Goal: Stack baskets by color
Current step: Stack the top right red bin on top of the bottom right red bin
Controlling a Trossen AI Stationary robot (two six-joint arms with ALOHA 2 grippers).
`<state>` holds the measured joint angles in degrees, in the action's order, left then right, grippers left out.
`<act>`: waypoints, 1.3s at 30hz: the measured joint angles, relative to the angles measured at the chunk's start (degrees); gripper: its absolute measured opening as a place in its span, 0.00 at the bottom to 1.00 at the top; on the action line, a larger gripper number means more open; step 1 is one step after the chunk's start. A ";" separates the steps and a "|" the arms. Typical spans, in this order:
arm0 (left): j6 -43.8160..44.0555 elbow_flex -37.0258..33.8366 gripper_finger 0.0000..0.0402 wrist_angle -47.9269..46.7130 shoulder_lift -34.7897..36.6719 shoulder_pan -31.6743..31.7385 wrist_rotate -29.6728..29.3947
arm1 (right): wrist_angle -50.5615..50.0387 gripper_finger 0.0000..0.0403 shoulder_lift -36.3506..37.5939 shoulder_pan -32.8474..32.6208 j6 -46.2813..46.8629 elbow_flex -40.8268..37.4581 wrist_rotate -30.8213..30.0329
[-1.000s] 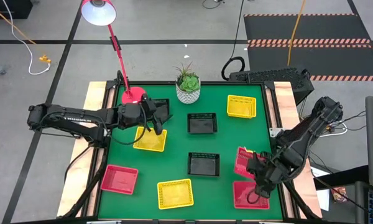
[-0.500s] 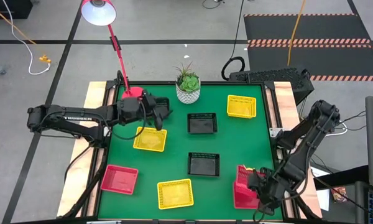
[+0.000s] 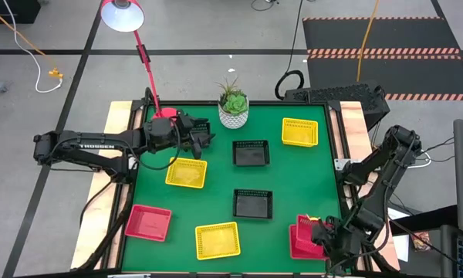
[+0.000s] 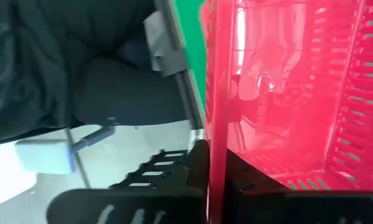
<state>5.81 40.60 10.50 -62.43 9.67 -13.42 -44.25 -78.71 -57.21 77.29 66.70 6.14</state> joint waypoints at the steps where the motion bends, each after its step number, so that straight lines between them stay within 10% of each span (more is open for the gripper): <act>1: 0.65 0.00 0.78 -0.16 0.00 0.00 0.36 | 0.91 0.00 0.01 -0.32 0.02 0.00 -0.08; 39: 1.85 0.00 0.78 -3.06 0.00 -2.05 1.14 | 13.59 0.13 -0.15 0.57 -5.54 -17.10 3.29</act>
<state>7.66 40.60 7.44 -62.43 7.62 -12.27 -30.66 -78.86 -56.64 71.75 49.60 9.43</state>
